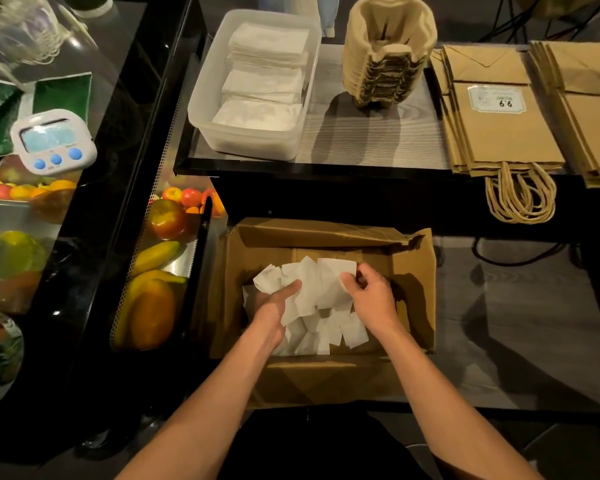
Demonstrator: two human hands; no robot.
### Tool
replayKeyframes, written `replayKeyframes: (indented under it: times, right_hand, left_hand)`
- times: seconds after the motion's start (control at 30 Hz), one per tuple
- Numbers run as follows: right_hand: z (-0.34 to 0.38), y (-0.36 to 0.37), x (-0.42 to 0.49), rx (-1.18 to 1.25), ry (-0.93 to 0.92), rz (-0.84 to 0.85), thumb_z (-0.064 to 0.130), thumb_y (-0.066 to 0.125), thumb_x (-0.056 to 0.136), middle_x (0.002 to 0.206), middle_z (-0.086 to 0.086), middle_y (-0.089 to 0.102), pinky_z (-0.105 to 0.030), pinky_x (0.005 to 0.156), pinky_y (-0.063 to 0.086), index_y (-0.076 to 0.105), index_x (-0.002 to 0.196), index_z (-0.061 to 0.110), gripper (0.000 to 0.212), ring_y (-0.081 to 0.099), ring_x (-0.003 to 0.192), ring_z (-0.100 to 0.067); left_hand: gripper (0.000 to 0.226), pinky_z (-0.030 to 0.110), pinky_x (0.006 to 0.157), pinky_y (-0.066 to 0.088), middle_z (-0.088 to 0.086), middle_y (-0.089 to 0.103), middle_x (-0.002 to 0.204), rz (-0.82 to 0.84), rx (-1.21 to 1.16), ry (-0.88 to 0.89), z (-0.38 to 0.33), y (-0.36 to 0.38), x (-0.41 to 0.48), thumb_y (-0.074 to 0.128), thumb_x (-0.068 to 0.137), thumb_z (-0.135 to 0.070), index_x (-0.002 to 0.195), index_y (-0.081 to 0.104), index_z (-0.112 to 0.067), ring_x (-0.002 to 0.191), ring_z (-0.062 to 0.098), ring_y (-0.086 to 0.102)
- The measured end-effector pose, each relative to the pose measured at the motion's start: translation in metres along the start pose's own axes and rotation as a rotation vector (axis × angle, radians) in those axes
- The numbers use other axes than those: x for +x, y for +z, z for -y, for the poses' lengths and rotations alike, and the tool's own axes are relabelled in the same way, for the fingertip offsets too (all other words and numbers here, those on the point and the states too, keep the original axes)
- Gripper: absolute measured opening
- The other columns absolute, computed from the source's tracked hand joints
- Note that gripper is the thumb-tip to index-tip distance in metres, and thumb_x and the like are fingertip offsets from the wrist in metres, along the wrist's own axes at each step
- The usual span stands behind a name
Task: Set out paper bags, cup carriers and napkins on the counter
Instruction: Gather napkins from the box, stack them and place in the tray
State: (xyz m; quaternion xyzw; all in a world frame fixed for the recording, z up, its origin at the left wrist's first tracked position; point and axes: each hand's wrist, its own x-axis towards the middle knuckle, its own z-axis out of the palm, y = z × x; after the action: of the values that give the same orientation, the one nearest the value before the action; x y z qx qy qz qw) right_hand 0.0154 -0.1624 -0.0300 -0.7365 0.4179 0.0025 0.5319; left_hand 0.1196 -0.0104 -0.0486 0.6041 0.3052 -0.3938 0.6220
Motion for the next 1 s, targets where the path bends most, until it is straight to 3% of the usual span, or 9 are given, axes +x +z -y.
replayKeyframes:
  times: [0.1,0.3,0.4,0.53,0.67,0.73,0.8,0.87,1.0]
  right_hand:
    - [0.011,-0.008,0.005,0.071,-0.036,0.114,0.033,0.059,0.102,0.119,0.008,0.065,-0.021,0.079,0.053,0.063,0.125,0.024,0.025,0.061,0.112,-0.012]
    - [0.03,-0.003,0.016,-0.198,-0.031,0.366,0.036,0.058,0.102,0.13,0.015,0.049,-0.026,0.083,0.048,0.05,0.14,0.03,0.04,0.05,0.119,-0.011]
    - [0.031,0.007,0.019,-0.121,-0.04,0.277,0.026,0.063,0.1,0.123,0.007,0.062,-0.022,0.076,0.051,0.056,0.124,0.027,0.025,0.06,0.114,-0.016]
    - [0.026,0.006,0.012,0.053,0.033,0.164,0.024,0.065,0.099,0.122,0.009,0.061,-0.027,0.086,0.05,0.057,0.133,0.02,0.035,0.056,0.113,-0.013]
    - [0.019,0.004,0.006,0.096,0.081,0.212,0.028,0.06,0.102,0.105,0.014,0.061,-0.031,0.085,0.052,0.063,0.098,0.03,0.005,0.057,0.1,-0.009]
    - [0.018,0.003,0.006,0.106,0.103,0.189,0.03,0.056,0.104,0.11,0.008,0.058,-0.034,0.086,0.051,0.061,0.104,0.027,0.006,0.055,0.103,-0.012]
    - [0.02,0.0,0.006,0.102,0.092,0.143,0.03,0.053,0.105,0.119,0.007,0.054,-0.025,0.077,0.046,0.057,0.119,0.024,0.016,0.054,0.108,-0.013]
    - [0.022,-0.007,0.007,0.079,0.013,0.147,0.029,0.053,0.105,0.118,0.009,0.056,-0.02,0.072,0.043,0.056,0.119,0.026,0.014,0.055,0.107,-0.01]
    - [0.035,-0.012,0.012,-0.206,-0.181,0.414,0.031,0.055,0.103,0.111,0.01,0.059,-0.023,0.079,0.046,0.058,0.102,0.034,0.004,0.058,0.102,-0.008]
  left_hand:
    - [0.054,0.046,0.098,0.051,0.005,0.069,0.113,0.007,0.036,0.032,0.0,-0.003,0.006,0.092,0.072,-0.02,0.117,0.062,-0.017,0.108,0.029,0.062]
    - [0.052,0.039,0.094,0.042,0.001,0.062,0.11,0.059,0.171,0.083,0.0,-0.002,0.005,0.088,0.078,-0.018,0.121,0.059,-0.014,0.111,0.024,0.051]
    - [0.057,0.052,0.108,0.045,0.01,0.071,0.119,0.165,0.061,0.045,-0.004,-0.008,0.0,0.09,0.074,-0.023,0.125,0.064,-0.014,0.119,0.032,0.061]
    - [0.056,0.061,0.106,0.048,0.014,0.072,0.123,0.216,-0.04,0.046,-0.007,-0.018,0.0,0.086,0.078,-0.015,0.129,0.065,-0.013,0.116,0.037,0.067]
    - [0.056,0.059,0.102,0.052,0.013,0.073,0.122,0.204,-0.041,0.043,-0.006,-0.017,0.0,0.088,0.077,-0.017,0.128,0.065,-0.014,0.113,0.036,0.069]
    - [0.066,0.059,0.105,0.05,0.011,0.074,0.12,0.166,-0.044,0.059,-0.004,-0.019,0.005,0.095,0.066,-0.024,0.126,0.067,-0.016,0.115,0.036,0.067]
    - [0.074,0.058,0.108,0.047,0.01,0.073,0.121,0.137,-0.011,0.066,-0.004,-0.019,0.008,0.097,0.058,-0.03,0.124,0.067,-0.019,0.117,0.035,0.065]
    - [0.065,0.055,0.109,0.045,0.008,0.071,0.122,0.103,0.045,0.088,-0.005,-0.018,0.009,0.095,0.067,-0.028,0.125,0.065,-0.019,0.117,0.033,0.062]
    - [0.035,0.051,0.103,0.052,0.007,0.074,0.112,0.084,0.157,0.134,-0.005,-0.014,0.009,0.086,0.081,-0.021,0.111,0.07,-0.017,0.111,0.031,0.066]
